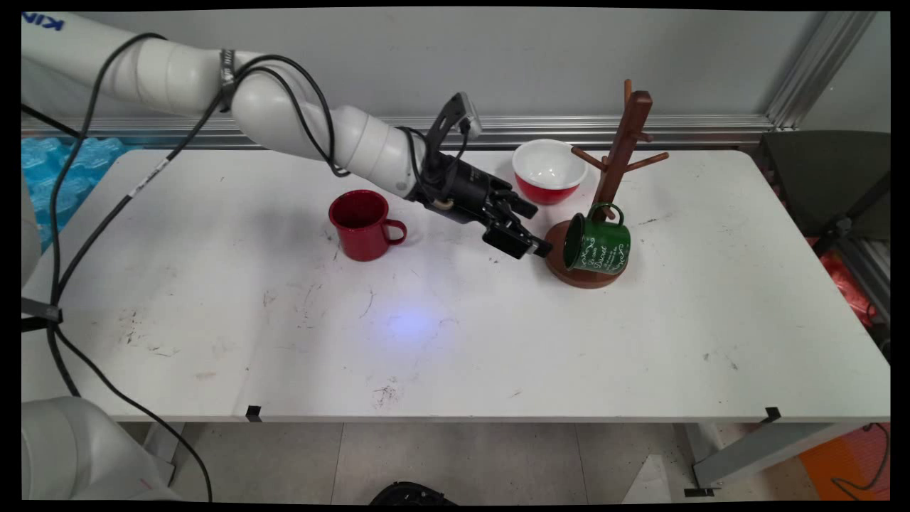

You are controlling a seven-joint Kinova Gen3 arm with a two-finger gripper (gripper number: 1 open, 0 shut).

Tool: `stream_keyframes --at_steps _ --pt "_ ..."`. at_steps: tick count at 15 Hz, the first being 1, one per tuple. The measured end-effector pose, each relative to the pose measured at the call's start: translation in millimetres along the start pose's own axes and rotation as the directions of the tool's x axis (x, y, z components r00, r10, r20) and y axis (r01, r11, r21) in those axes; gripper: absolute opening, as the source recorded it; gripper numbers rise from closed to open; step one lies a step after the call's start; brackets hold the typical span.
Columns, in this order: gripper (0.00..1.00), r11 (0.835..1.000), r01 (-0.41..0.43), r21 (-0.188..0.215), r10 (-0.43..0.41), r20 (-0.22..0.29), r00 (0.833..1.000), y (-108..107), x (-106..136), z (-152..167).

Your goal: Pick up the green mug from the rack

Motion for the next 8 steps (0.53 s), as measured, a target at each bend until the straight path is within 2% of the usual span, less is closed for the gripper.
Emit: stream_keyframes --at_steps 8 --pt "1.00 0.999 0.033 -0.001 -0.033 -0.021 0.999 -1 -8 27"
